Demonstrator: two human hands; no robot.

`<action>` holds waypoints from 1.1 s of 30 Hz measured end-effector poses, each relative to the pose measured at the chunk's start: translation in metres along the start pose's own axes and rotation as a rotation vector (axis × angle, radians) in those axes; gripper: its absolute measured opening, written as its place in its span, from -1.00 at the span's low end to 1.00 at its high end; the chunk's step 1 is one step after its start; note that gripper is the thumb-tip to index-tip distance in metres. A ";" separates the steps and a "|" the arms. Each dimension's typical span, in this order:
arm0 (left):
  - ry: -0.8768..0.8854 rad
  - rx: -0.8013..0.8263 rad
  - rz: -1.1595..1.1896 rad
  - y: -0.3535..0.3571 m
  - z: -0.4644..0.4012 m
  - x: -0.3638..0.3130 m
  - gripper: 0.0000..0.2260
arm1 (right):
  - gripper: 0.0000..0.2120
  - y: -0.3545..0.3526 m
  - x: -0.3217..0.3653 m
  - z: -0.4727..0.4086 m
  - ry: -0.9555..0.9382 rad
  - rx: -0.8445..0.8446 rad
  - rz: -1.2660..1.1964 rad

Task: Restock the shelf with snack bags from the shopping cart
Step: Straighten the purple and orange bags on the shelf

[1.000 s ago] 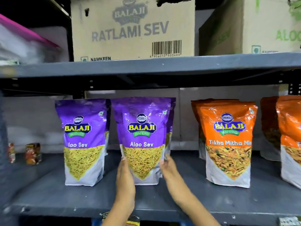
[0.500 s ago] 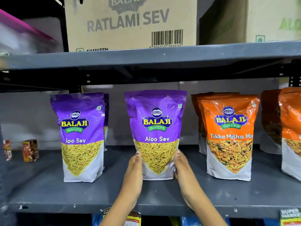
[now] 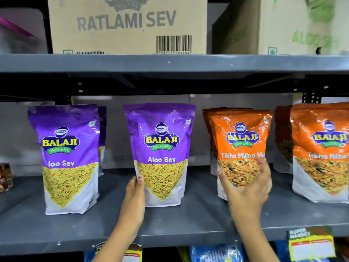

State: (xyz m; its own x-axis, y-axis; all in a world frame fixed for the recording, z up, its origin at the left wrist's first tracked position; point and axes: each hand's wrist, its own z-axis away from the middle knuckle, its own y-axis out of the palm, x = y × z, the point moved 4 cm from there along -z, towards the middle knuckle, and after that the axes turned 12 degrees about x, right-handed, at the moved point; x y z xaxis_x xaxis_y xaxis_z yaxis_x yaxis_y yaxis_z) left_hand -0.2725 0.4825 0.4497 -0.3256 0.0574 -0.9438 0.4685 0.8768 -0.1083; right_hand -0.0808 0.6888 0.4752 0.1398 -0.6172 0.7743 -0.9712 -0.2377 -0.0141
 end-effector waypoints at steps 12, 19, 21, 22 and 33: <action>0.049 -0.019 -0.087 0.005 0.004 -0.009 -0.40 | 0.42 -0.003 -0.047 -0.037 0.189 0.288 0.361; 0.035 -0.129 -0.095 0.000 0.007 -0.006 -0.49 | 0.42 -0.002 -0.046 -0.036 0.124 0.307 0.360; 0.143 -0.243 -0.129 -0.016 0.022 -0.016 -0.49 | 0.38 -0.003 -0.043 -0.034 0.107 0.253 0.374; 0.225 -0.307 -0.175 -0.026 0.031 -0.023 -0.43 | 0.32 -0.007 -0.041 -0.033 0.088 0.206 0.379; 0.031 -0.539 -0.009 -0.200 0.025 0.009 -0.18 | -0.63 0.140 0.077 0.119 -0.207 0.852 -0.263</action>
State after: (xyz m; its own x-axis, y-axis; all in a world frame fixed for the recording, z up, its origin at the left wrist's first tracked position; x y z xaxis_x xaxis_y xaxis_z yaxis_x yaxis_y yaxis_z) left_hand -0.3486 0.2953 0.4555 -0.3559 0.0559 -0.9328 -0.0194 0.9975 0.0672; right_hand -0.1831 0.5187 0.4579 0.4485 -0.5672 0.6907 -0.4435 -0.8122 -0.3790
